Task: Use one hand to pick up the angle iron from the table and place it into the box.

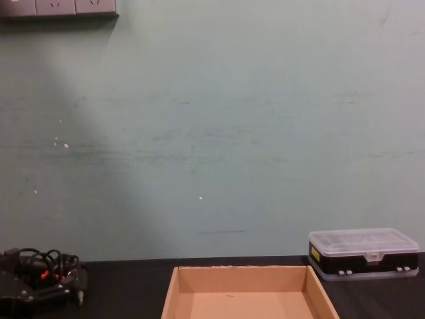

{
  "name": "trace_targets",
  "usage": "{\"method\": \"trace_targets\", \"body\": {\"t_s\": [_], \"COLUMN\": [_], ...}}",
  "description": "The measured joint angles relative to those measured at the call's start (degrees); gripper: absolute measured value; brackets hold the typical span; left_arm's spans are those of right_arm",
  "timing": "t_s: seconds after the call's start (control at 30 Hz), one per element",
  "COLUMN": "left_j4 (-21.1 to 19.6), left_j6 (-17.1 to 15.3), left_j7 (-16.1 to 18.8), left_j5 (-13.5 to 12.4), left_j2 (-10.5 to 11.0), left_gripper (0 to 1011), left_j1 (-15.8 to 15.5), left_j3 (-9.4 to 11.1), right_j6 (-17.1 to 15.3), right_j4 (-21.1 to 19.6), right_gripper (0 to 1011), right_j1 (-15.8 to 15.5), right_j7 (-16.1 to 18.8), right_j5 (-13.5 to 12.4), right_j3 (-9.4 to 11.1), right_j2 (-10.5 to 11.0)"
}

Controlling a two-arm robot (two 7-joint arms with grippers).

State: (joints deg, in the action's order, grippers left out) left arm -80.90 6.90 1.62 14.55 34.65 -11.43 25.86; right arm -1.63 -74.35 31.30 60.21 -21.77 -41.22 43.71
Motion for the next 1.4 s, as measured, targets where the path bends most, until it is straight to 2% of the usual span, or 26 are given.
{"method": "trace_targets", "body": {"t_s": [0.63, 1.17, 1.4], "left_j4": [0.0, 0.0, 0.0], "left_j6": [0.0, 0.0, 0.0], "left_j7": [0.0, 0.0, 0.0], "left_j5": [0.0, 0.0, 0.0], "left_j2": [0.0, 0.0, 0.0], "left_gripper": [1000, 1000, 1000], "left_j1": [0.0, 0.0, 0.0], "left_j3": [0.0, 0.0, 0.0], "right_j6": [1.6, 2.9, 3.1], "right_j4": [6.4, 9.7, 10.8], "right_gripper": [1000, 998, 837], "right_j1": [3.0, 4.7, 5.0], "right_j7": [1.9, 3.2, 3.3], "right_j5": [-0.5, -0.6, -0.7], "right_j3": [-2.7, -4.0, -4.3], "right_j2": [-3.3, -5.1, -5.8]}}
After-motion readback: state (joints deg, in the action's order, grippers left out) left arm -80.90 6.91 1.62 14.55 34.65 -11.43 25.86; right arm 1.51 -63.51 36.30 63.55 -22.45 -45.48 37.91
